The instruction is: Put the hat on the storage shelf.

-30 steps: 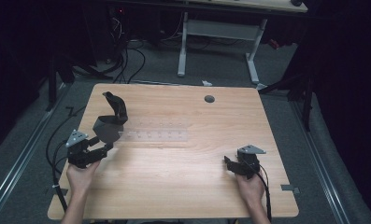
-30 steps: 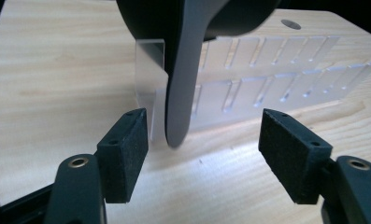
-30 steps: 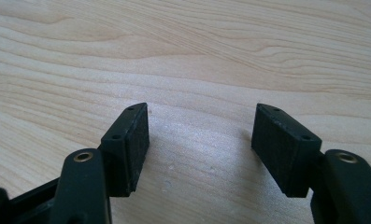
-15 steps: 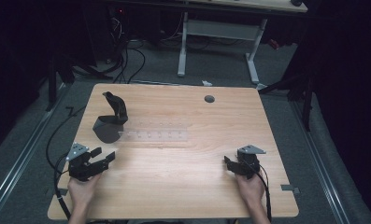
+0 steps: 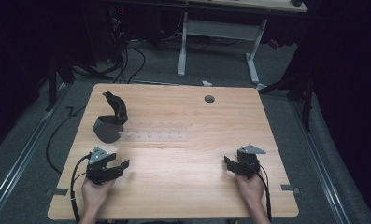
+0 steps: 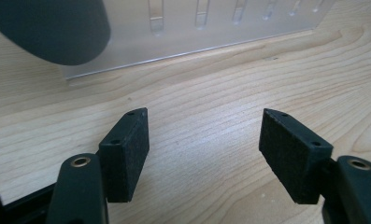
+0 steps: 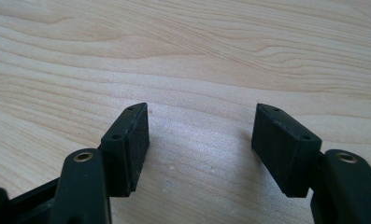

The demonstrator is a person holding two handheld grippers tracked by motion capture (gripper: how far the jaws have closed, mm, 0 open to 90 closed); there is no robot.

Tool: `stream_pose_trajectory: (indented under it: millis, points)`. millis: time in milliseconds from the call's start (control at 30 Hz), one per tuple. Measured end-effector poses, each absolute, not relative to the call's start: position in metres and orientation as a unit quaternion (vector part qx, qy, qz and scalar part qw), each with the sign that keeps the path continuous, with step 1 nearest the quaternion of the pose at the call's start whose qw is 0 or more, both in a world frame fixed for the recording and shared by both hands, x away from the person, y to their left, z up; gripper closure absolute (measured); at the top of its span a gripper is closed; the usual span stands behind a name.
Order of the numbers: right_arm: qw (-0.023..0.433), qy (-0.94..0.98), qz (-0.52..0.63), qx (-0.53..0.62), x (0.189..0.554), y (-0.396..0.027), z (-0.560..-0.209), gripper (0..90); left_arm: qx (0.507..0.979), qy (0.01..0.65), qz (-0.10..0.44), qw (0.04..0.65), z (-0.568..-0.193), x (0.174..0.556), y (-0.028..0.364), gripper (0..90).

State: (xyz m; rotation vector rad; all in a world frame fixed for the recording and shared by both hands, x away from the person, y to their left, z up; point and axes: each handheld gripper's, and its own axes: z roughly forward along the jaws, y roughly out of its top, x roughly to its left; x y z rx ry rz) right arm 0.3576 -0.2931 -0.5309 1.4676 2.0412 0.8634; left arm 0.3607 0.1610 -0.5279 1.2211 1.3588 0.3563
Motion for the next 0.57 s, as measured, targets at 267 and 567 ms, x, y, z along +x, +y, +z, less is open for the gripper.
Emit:
stream_pose_trajectory:
  millis: [267, 567]
  points:
    - [0.24, 0.746, 0.315, 0.536, 0.358, -0.293, -0.531, 37.1, 0.552, 0.581, 0.17, 0.573, -0.542, 0.365, 0.15, 33.9]
    - [0.239, 0.746, 0.315, 0.536, 0.358, -0.293, -0.531, 37.1, 0.581, 0.575, 0.192, 0.544, -0.547, 0.366, 0.142, 30.0]
